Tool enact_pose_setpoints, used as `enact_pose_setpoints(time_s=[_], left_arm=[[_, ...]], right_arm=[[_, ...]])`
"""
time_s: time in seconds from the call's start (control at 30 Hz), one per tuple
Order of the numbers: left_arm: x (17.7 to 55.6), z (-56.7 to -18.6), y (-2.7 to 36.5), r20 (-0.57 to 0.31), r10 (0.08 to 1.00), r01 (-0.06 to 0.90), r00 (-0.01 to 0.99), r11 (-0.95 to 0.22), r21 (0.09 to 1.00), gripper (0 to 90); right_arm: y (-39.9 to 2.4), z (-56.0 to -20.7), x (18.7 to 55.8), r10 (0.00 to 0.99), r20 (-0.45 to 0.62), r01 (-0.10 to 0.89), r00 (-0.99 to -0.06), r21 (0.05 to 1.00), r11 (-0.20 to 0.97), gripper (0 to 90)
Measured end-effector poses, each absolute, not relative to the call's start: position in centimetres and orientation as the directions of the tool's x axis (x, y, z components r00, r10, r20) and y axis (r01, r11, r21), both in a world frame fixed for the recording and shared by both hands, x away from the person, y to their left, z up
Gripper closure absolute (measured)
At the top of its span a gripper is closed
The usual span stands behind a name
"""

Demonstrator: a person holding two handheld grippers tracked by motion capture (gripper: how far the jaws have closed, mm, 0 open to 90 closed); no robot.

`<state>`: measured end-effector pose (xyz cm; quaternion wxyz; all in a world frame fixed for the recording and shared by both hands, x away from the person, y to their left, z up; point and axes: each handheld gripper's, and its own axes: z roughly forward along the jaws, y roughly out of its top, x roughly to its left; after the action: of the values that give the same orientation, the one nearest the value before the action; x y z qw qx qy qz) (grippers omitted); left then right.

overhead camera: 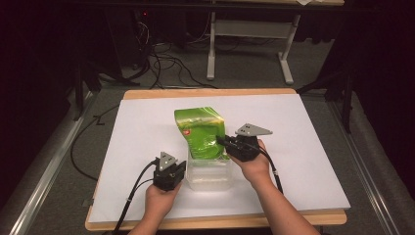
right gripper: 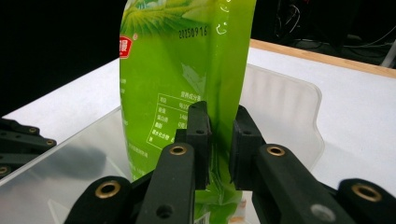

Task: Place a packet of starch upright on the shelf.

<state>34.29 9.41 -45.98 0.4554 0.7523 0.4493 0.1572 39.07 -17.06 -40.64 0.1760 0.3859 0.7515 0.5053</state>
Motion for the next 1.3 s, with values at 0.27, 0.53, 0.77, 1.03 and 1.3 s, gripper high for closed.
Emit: enact_pose_setpoints(time_s=[0.27,0.53,0.77,1.03,1.3], left_arm=[[34.2,-45.8,9.5,-0.178,0.817,0.533,0.549,-0.178,0.827,89.0],[34.3,-45.9,9.5,-0.177,0.817,0.533,0.549,-0.179,0.827,88.6],[34.3,-45.9,9.4,-0.170,0.820,0.533,0.547,-0.184,0.826,88.3],[34.3,-45.2,10.5,-0.163,0.822,0.519,0.546,-0.178,0.836,71.8],[34.1,-42.9,14.3,-0.120,0.848,0.518,0.516,-0.198,0.832,55.3]], right_arm=[[-17.4,-41.3,38.6,0.770,0.114,0.413,-0.627,0.887,0.205,84.0],[-18.4,-42.5,38.3,0.778,0.120,0.430,-0.617,0.879,0.206,84.2],[-18.6,-43.2,38.0,0.779,0.123,0.432,-0.614,0.879,0.202,84.2],[-18.9,-42.5,37.8,0.793,0.109,0.431,-0.599,0.879,0.205,55.8],[-22.6,-40.7,36.1,0.841,0.048,0.405,-0.539,0.890,0.208,32.1]])
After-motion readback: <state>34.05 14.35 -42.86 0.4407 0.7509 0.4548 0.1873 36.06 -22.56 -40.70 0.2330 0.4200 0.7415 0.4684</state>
